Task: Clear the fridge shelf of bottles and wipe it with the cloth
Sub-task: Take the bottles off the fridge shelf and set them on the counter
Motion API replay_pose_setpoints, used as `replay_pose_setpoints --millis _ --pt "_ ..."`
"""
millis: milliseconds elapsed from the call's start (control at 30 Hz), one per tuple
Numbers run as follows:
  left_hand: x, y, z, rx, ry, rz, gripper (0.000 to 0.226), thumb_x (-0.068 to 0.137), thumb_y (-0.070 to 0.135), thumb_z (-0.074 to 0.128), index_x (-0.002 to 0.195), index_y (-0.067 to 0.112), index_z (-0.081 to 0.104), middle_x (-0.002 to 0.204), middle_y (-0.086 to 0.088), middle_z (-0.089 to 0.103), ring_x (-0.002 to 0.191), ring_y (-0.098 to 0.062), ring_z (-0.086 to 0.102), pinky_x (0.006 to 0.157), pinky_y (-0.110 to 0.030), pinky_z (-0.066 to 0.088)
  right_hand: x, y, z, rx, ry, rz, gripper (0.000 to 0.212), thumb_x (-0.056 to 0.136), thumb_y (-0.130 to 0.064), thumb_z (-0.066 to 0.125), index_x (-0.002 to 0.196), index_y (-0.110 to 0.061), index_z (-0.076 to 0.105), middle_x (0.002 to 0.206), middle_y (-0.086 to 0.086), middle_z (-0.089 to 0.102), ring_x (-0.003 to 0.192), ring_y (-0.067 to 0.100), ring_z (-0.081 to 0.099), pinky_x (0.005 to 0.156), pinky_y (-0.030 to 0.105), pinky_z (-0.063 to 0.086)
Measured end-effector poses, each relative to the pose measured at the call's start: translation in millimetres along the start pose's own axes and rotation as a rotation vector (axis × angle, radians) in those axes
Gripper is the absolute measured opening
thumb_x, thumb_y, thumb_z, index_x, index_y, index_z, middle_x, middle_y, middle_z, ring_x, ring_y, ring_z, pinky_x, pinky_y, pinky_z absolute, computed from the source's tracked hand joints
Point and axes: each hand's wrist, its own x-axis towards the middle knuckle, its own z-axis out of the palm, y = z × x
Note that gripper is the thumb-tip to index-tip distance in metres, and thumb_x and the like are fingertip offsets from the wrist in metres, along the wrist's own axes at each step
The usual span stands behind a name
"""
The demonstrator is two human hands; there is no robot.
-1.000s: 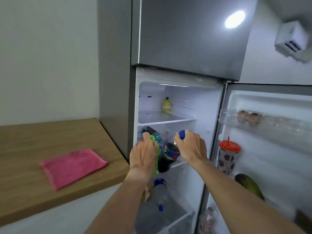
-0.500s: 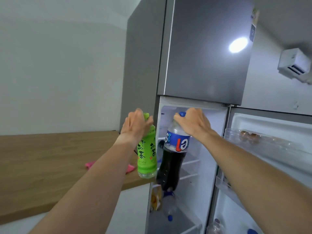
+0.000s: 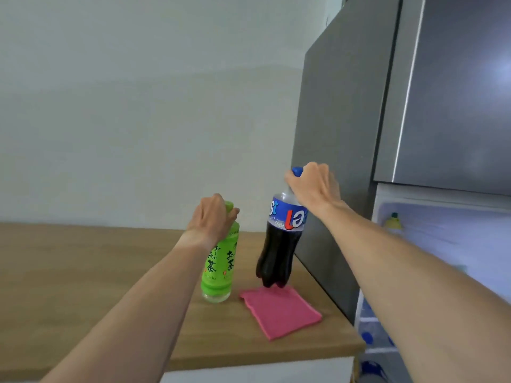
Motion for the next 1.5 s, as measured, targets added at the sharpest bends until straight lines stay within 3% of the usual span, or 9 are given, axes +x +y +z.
replay_pose_setpoints --millis 133,233,433,600,767,867,1000,1233,1500 --pt "10 -28 1 0.084 0.025 -0.025 0.042 0.098 0.034 0.051 0.114 -0.004 0.051 0.109 -0.025 0.060 0.096 -0.041 0.060 0.073 -0.041 0.047 13 -21 56 0.041 -0.080 -0.039 0.042 0.093 -0.034 0.052 0.061 -0.008 0.046 0.066 0.005 0.047 0.069 0.034 0.052 0.059 0.032 0.037" --pt "18 -33 9 0.199 0.005 0.026 0.041 0.100 0.037 0.045 0.113 -0.001 0.047 0.111 -0.025 0.059 0.101 -0.042 0.059 0.079 -0.043 0.045 20 -32 87 0.010 -0.135 -0.069 0.042 0.096 -0.034 0.049 0.063 -0.010 0.044 0.066 0.004 0.047 0.068 0.031 0.053 0.052 0.030 0.033" --pt "27 -33 21 0.319 -0.009 0.059 0.045 0.101 0.044 0.041 0.113 0.001 0.045 0.110 -0.022 0.059 0.102 -0.041 0.061 0.084 -0.047 0.052 28 -34 121 0.097 -0.185 0.030 0.044 0.095 -0.051 0.049 0.100 -0.008 0.058 0.096 0.008 0.058 0.083 0.031 0.054 0.069 0.034 0.040" --pt "24 -30 25 0.409 -0.005 0.004 0.049 0.100 0.050 0.036 0.115 0.004 0.043 0.114 -0.019 0.058 0.105 -0.039 0.060 0.084 -0.044 0.050 19 -33 125 0.185 -0.218 0.067 0.057 0.096 -0.060 0.047 0.121 -0.009 0.048 0.103 0.009 0.057 0.087 0.031 0.055 0.068 0.036 0.040" --pt "7 -23 28 0.203 0.147 -0.007 0.052 0.100 0.044 0.039 0.137 0.007 0.038 0.122 -0.019 0.053 0.109 -0.039 0.057 0.091 -0.049 0.048 -15 -5 115 0.165 -0.247 0.037 0.062 0.100 -0.064 0.033 0.129 -0.011 0.044 0.122 0.015 0.060 0.107 0.035 0.059 0.089 0.045 0.047" --pt "-16 -18 40 -0.047 0.280 0.173 0.032 0.100 0.028 0.042 0.128 0.014 0.049 0.114 -0.010 0.055 0.098 -0.030 0.060 0.085 -0.041 0.048 -61 30 110 0.033 -0.307 -0.024 0.057 0.101 -0.059 0.035 0.131 -0.011 0.044 0.125 0.016 0.060 0.111 0.036 0.059 0.086 0.044 0.046" --pt "-42 4 67 -0.166 0.179 0.324 0.021 0.100 0.016 0.041 0.109 0.014 0.059 0.105 -0.003 0.060 0.098 -0.018 0.056 0.082 -0.024 0.039 -125 86 90 -0.013 -0.368 -0.013 0.045 0.105 -0.047 0.037 0.127 -0.010 0.049 0.122 0.013 0.062 0.113 0.032 0.060 0.091 0.043 0.044" --pt "-108 77 144 -0.115 -0.078 0.437 0.027 0.101 0.023 0.037 0.116 0.016 0.059 0.115 -0.003 0.064 0.108 -0.021 0.060 0.096 -0.038 0.046 -185 181 26 -0.192 -0.433 0.023 0.037 0.107 -0.046 0.032 0.115 -0.016 0.053 0.114 0.006 0.061 0.103 0.022 0.058 0.093 0.037 0.044" --pt "-162 132 219 -0.250 -0.326 0.481 0.028 0.103 0.023 0.034 0.112 0.012 0.058 0.110 -0.003 0.063 0.100 -0.016 0.061 0.093 -0.033 0.049 -194 279 -55 -0.375 -0.371 0.275 0.038 0.105 -0.046 0.034 0.113 -0.013 0.052 0.124 0.013 0.059 0.115 0.033 0.055 0.094 0.044 0.041"
